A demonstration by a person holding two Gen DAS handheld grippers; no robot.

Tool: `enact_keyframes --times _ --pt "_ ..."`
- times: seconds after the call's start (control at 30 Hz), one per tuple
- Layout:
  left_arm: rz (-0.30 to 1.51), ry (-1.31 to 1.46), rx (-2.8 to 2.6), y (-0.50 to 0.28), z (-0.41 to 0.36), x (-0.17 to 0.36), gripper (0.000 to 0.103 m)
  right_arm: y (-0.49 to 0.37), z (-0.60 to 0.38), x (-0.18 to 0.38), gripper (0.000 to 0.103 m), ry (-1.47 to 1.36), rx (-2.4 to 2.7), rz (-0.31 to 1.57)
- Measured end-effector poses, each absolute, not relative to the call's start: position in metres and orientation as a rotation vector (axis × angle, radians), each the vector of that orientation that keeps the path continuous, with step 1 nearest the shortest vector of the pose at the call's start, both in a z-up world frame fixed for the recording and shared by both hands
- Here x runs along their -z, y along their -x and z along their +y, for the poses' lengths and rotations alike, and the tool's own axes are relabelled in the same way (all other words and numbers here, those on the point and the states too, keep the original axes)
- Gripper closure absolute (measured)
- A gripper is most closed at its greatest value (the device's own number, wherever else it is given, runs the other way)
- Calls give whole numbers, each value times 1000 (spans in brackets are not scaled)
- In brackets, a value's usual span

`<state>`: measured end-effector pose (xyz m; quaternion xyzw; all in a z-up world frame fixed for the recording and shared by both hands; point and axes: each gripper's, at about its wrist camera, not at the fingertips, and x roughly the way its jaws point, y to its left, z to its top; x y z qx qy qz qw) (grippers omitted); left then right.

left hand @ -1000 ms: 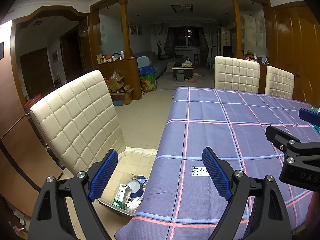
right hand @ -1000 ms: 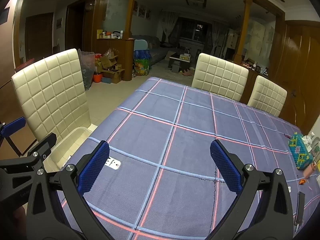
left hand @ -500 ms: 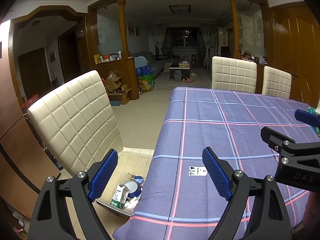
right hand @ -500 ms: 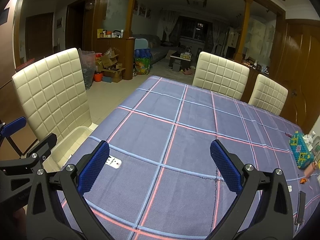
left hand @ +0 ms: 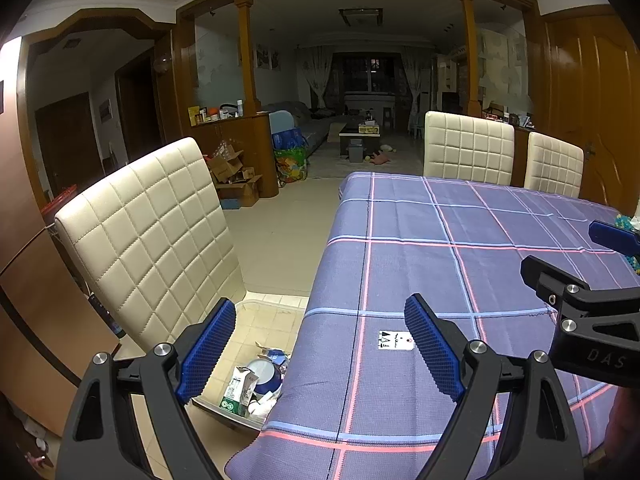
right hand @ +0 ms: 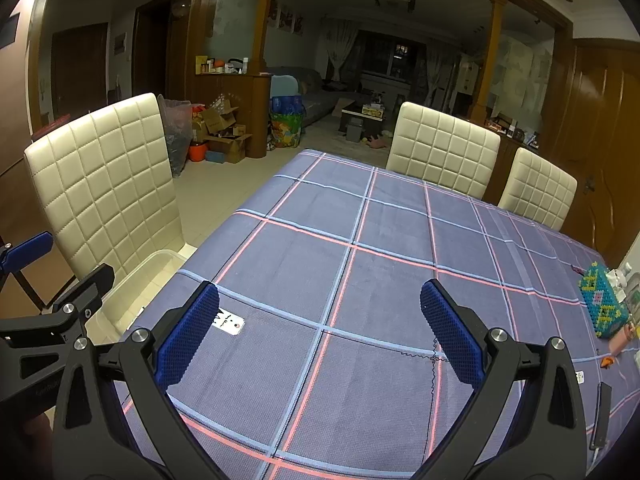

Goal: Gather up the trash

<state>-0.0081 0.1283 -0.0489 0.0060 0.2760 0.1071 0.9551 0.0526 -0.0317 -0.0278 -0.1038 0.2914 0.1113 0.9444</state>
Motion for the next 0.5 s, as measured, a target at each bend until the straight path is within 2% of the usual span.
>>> enact_keyframes --times 0.5 --pt "594 -17 -208 4 128 57 19 -53 -32 28 4 213 -226 595"
